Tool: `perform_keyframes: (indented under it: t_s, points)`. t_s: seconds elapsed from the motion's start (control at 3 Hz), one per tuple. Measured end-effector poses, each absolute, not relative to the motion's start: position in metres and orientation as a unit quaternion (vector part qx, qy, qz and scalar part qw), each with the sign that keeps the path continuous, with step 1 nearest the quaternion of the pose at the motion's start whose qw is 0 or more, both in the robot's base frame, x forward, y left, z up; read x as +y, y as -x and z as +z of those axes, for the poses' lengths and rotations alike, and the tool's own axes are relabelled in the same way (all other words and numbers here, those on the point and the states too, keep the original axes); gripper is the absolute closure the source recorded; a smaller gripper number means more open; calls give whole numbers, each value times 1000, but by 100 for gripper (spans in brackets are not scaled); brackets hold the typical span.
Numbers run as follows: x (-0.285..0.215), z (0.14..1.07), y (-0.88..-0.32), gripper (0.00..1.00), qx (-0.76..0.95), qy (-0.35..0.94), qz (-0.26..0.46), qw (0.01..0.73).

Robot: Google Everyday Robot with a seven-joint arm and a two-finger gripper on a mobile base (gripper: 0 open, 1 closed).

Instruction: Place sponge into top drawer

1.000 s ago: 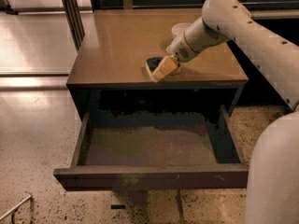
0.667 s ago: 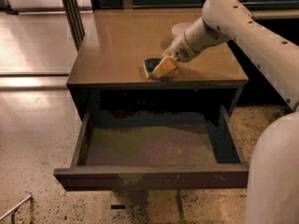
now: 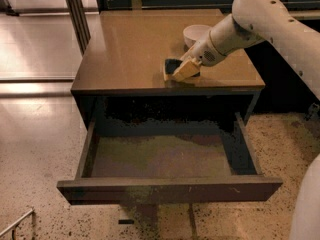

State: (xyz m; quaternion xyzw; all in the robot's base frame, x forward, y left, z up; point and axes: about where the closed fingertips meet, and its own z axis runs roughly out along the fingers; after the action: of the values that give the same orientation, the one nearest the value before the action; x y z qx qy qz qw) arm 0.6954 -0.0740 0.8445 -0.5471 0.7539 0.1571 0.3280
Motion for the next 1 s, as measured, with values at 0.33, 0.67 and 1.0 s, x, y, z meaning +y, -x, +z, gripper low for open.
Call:
perform_keyframes:
  t_s: [0.33, 0.67, 1.0]
  points:
    - [-85, 865, -668, 100, 737, 563, 147, 343]
    - [-92, 879, -646, 100, 726, 574, 138, 353]
    - [-94, 882, -642, 100, 723, 576, 136, 355]
